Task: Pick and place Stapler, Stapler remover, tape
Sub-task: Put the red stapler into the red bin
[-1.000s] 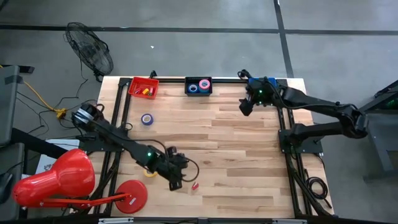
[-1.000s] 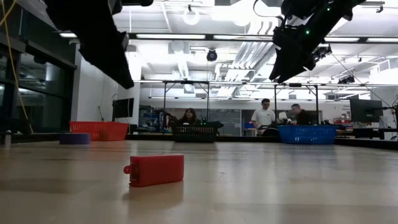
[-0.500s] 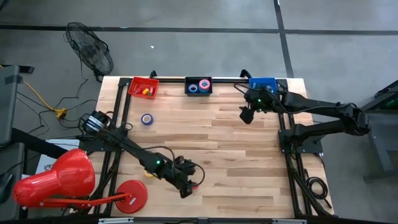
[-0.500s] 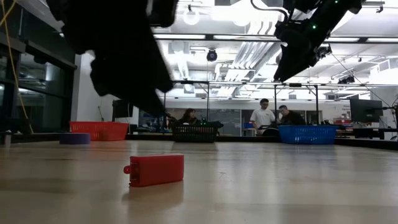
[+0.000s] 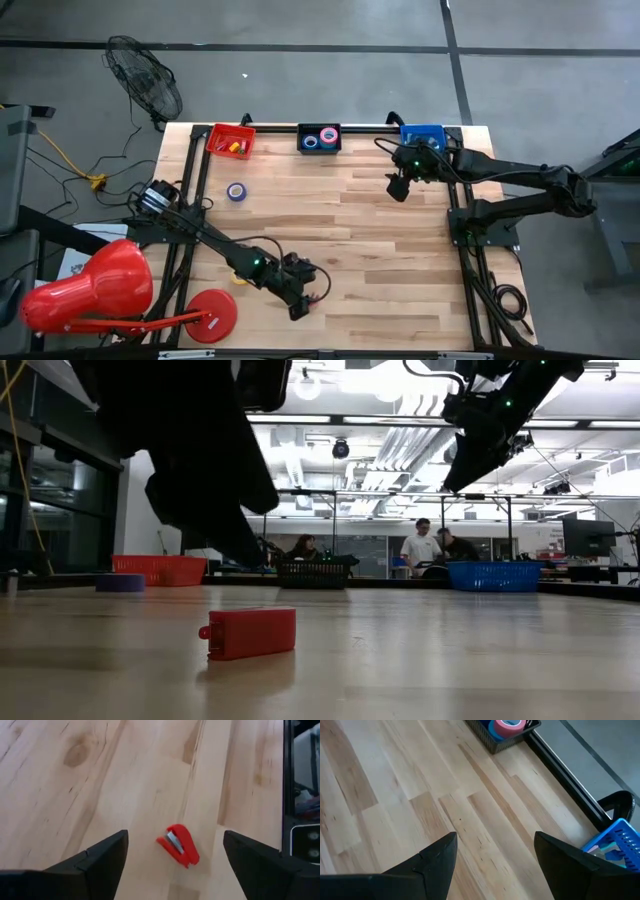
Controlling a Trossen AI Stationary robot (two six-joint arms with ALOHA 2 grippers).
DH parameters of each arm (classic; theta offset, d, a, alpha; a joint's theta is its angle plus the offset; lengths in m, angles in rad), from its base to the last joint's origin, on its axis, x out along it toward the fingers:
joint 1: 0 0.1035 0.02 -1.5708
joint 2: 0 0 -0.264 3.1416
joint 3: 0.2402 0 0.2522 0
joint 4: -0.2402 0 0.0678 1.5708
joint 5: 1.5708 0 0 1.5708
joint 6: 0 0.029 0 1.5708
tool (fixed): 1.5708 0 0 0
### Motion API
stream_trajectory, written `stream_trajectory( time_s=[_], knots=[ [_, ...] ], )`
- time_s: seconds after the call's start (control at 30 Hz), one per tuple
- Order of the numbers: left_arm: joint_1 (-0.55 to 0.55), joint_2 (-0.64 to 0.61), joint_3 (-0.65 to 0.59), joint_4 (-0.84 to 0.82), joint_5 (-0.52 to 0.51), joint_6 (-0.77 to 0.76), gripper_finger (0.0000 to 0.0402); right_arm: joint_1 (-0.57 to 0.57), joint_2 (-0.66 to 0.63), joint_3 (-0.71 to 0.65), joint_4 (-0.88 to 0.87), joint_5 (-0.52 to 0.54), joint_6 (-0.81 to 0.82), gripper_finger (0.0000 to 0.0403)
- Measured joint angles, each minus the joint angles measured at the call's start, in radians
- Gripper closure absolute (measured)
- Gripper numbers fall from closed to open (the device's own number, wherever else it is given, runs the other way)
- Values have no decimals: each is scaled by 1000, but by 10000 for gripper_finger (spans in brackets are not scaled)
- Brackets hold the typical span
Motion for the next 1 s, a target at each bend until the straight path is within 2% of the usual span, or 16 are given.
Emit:
stream_trajectory(
  time_s=[0.37, 1.0],
  knots=[
    [0, 52, 0, 15, 41, 21, 91, 0, 0, 0, -4, 0, -2, 146],
    [0, 83, -1, 54, 39, 56, 92, 0, 0, 0, -4, 0, 24, 147]
  ],
)
